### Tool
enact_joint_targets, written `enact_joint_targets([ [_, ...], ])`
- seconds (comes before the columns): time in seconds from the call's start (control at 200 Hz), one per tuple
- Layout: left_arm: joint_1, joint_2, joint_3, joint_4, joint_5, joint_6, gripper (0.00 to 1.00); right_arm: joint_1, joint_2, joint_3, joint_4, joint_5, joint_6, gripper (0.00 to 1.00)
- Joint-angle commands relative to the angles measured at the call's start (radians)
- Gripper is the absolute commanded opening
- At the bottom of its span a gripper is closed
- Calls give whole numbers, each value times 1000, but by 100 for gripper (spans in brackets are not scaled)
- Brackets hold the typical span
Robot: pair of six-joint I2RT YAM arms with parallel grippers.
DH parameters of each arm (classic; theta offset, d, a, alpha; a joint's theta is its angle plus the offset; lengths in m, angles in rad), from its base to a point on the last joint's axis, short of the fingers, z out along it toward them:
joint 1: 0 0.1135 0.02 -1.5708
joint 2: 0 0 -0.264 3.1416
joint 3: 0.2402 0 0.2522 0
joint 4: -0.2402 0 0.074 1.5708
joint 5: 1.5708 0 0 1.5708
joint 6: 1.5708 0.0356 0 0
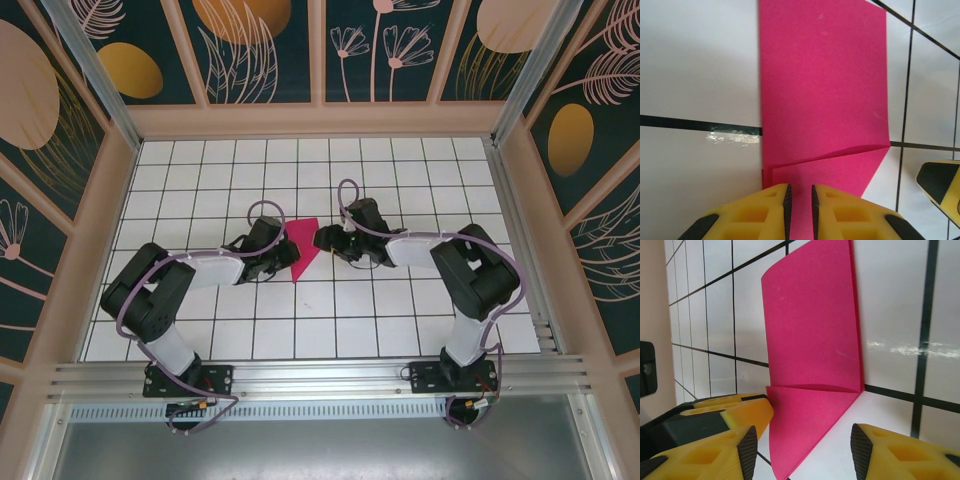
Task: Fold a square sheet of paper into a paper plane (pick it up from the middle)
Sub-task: Fourth fold the wing at the center of the table.
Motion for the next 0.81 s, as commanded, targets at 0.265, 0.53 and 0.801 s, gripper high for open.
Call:
enact_joint_targets([
  [0.265,3,22,15,-36,-34,21,20,18,70,86,-80,8,25,52],
  [0.53,3,20,13,-43,-38,22,19,21,107,123,-124,37,29,51],
  [0.801,3,20,8,-41,-35,23,18,25,132,136,-107,23,34,49],
])
